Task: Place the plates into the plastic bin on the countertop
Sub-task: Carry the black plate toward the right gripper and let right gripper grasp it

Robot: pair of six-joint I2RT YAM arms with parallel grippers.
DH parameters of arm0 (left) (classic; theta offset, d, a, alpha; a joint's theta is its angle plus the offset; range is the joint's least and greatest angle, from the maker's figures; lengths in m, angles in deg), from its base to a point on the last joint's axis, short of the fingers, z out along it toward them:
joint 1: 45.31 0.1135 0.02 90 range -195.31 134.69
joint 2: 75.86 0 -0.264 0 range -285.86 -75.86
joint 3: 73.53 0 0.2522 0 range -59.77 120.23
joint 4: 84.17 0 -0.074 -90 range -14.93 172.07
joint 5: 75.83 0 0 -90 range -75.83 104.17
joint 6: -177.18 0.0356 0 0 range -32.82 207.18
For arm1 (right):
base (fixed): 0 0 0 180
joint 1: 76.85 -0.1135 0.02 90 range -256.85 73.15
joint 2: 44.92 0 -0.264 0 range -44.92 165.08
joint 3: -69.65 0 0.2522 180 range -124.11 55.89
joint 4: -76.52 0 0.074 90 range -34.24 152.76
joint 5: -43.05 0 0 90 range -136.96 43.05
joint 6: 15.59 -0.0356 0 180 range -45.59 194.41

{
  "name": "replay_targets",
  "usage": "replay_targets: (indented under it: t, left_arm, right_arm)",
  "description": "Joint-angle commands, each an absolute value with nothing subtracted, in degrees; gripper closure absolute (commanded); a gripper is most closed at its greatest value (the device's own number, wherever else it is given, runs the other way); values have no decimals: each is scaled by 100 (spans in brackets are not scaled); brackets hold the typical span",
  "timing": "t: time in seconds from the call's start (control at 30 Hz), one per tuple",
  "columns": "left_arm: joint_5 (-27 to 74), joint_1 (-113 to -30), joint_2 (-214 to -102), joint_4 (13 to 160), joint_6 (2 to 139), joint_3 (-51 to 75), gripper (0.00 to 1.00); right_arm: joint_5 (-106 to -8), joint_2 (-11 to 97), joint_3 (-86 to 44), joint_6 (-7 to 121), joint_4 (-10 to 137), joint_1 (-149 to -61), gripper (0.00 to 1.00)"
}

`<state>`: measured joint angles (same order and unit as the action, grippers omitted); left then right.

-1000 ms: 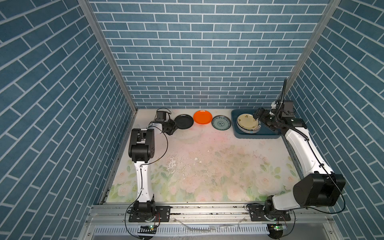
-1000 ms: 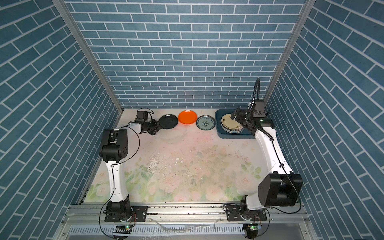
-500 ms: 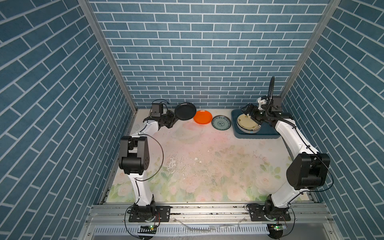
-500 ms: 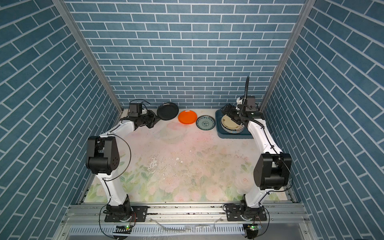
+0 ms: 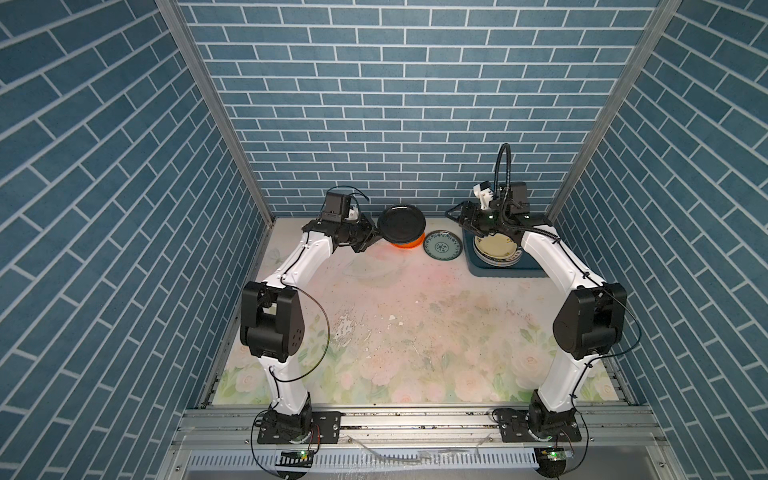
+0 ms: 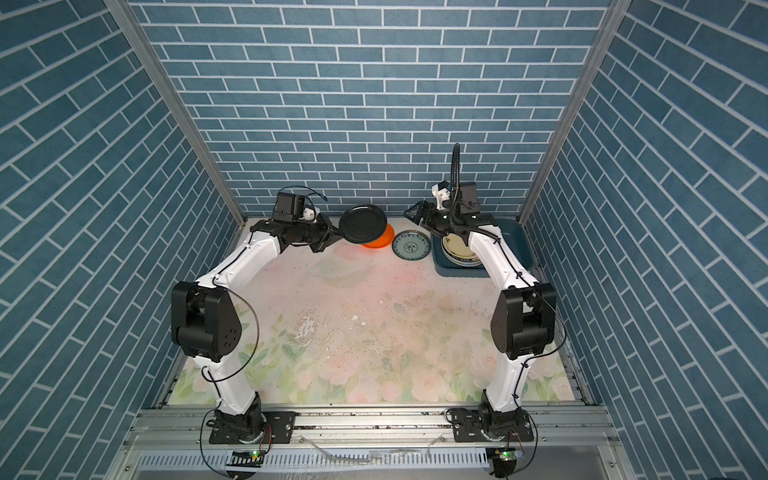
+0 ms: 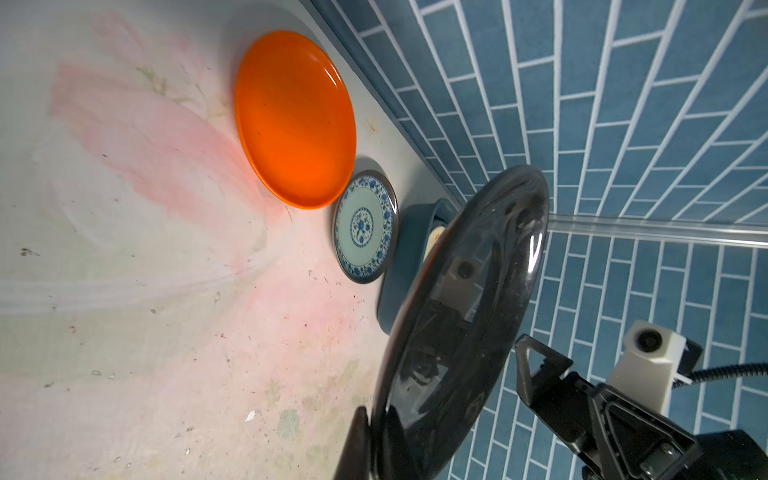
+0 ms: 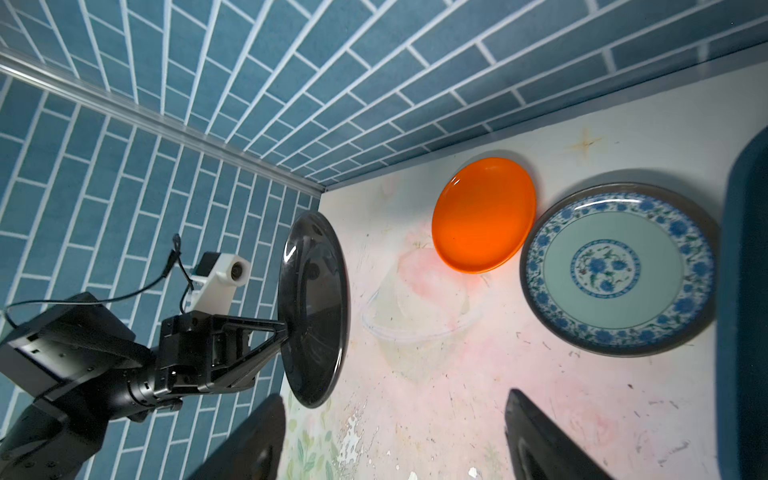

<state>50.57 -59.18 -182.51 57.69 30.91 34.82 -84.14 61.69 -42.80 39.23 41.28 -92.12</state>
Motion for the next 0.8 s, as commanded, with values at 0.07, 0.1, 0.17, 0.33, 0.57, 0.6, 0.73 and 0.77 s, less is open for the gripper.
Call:
replay_targets:
  t: [0.07,0.1,0.17,0.33,0.57,0.6,0.73,0.77]
  left_arm:
    - [5301,-6170,-18390,5457,3302,3982,100]
    - [5302,-6206,-18418,5387,3350,4061,100]
    - [5292,-6275,-18511,5160,3458,4281,100]
    - [5285,-6365,-18587,5037,3528,4512,100]
    - [5249,-6394,-18526,5043,3548,4588,100]
    - [5249,-6390,-18520,5052,3544,4587,100]
    - [5249,-6420,-18470,5114,3528,4580,100]
    - [5264,-6433,-18468,5151,3531,4587,100]
  right_arm:
    - [-8581,6270,-4320,3912,4103,-9358,32]
    - [-8593,6274,-4302,3908,4085,-9372,34]
    - [-8611,6292,-4276,3908,4085,-9423,37]
    - [-8572,6292,-4272,3908,4060,-9494,40]
    - [-8571,6336,-4341,3908,4029,-9504,55]
    - [-8564,6349,-4355,3908,4012,-9504,58]
    - [-8545,6405,-4412,3890,3962,-9500,75]
    - [-8554,6421,-4423,3890,3941,-9505,79]
